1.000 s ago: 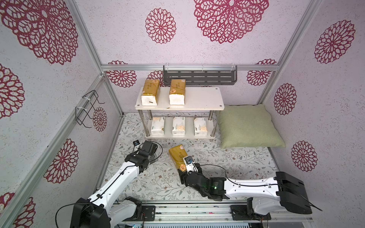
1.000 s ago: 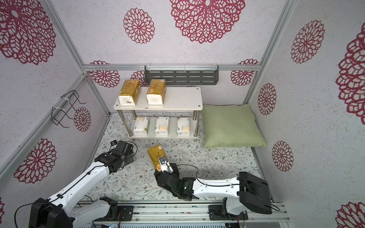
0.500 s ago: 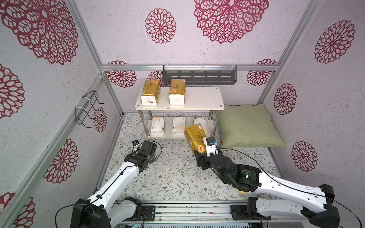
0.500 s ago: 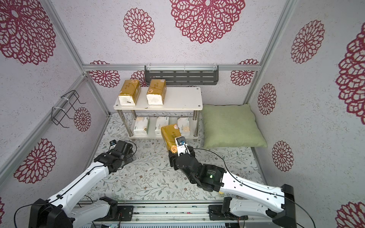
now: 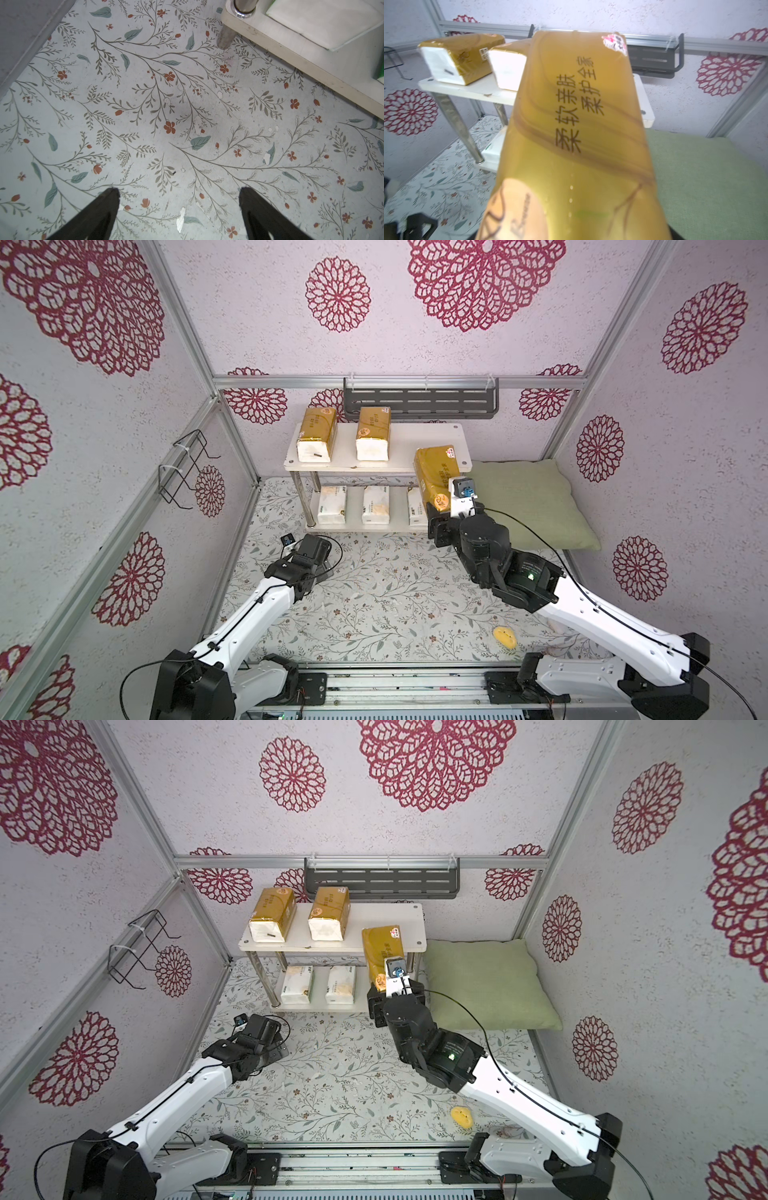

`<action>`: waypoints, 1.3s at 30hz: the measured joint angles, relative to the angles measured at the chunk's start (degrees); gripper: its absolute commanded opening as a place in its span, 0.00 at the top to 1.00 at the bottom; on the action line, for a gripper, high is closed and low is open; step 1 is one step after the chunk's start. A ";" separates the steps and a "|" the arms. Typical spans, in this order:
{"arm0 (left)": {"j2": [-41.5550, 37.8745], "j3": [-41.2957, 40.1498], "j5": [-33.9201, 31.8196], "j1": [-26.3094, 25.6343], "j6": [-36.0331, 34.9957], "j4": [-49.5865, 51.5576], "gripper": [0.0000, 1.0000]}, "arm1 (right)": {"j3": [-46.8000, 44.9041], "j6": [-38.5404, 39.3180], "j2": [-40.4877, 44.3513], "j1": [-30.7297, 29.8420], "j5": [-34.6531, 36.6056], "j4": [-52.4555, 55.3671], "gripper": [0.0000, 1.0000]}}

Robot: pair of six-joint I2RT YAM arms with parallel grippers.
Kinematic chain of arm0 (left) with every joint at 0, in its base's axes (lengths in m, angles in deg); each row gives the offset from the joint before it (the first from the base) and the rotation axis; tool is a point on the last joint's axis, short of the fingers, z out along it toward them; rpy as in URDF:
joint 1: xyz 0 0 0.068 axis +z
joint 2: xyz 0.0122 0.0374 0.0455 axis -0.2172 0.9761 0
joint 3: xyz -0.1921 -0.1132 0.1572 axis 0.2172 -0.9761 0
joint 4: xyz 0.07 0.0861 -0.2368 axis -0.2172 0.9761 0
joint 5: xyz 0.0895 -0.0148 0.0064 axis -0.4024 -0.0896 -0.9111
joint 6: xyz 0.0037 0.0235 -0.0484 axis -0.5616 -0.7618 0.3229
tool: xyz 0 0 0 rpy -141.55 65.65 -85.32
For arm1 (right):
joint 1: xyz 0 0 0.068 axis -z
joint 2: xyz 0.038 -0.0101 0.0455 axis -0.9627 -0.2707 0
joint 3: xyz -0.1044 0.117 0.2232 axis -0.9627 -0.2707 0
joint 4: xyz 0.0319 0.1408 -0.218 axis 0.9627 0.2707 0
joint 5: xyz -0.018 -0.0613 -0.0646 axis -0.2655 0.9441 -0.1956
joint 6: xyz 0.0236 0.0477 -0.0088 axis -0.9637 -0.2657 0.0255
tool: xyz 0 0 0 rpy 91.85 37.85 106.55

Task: Place the tissue boxes on the shelf by color
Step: Place a box of tissues on the shelf.

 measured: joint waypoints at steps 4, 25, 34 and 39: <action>0.00 0.00 0.13 0.00 -0.04 0.02 0.03 | 4.22 1.22 -5.68 5.86 -2.01 -1.86 0.27; -1.77 0.00 0.57 0.00 0.04 0.24 0.03 | 44.22 -0.55 -35.43 17.25 -12.28 12.28 0.25; -1.77 0.00 0.55 0.00 0.02 0.22 0.03 | 47.95 -1.97 -38.99 18.32 -12.24 16.70 0.23; -1.75 0.00 0.55 0.00 0.02 0.22 0.03 | 47.95 -2.45 -38.99 18.32 -12.24 17.29 0.21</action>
